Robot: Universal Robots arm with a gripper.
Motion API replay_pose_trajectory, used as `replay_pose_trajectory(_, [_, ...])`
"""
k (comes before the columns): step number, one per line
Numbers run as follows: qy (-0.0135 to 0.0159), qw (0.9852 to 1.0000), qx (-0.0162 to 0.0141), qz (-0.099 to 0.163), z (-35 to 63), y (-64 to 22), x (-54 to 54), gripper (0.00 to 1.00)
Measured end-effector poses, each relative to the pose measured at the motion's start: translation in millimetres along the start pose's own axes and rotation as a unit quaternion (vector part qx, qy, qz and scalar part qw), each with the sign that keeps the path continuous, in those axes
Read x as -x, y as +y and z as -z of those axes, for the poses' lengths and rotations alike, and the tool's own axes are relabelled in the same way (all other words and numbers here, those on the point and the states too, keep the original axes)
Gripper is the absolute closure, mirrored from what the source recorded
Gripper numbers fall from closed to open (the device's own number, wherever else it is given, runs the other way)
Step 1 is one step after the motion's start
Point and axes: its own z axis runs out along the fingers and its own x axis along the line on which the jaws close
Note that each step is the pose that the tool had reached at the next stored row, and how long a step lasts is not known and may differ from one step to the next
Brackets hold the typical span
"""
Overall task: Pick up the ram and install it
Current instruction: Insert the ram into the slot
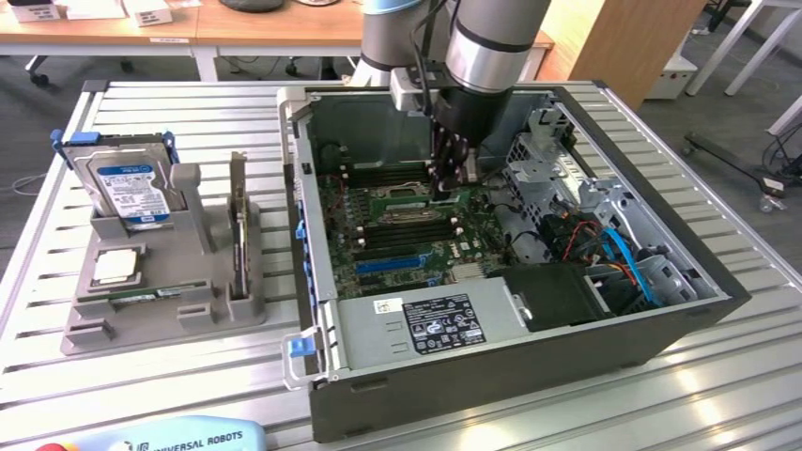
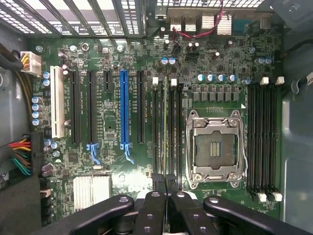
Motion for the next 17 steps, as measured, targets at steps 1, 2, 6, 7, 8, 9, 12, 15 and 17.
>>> replay_pose_trajectory(1, [0.0002, 1.0, 0.0001, 0.0, -0.5, 0.0, -0.1, 0.89])
replay_pose_trajectory(2, [0.0002, 1.0, 0.0001, 0.0, -1.1, 0.0, -0.1, 0.89])
replay_pose_trajectory(6, [0.0002, 1.0, 0.0001, 0.0, -4.1, -0.1, -0.2, 0.89])
replay_pose_trajectory(7, [0.0002, 1.0, 0.0001, 0.0, -4.9, -0.1, -0.2, 0.89])
replay_pose_trajectory(8, [0.0002, 1.0, 0.0001, 0.0, -5.8, -0.2, -0.2, 0.89])
replay_pose_trajectory(9, [0.0002, 1.0, 0.0001, 0.0, -6.6, -0.2, -0.3, 0.89])
replay_pose_trajectory(12, [0.0002, 1.0, 0.0001, 0.0, -8.8, -0.3, -0.3, 0.89])
replay_pose_trajectory(15, [0.0003, 1.0, 0.0001, 0.0, -10.6, -0.3, -0.4, 0.89])
replay_pose_trajectory(17, [0.0002, 1.0, 0.0001, 0.0, -11.8, -0.3, -0.4, 0.89])
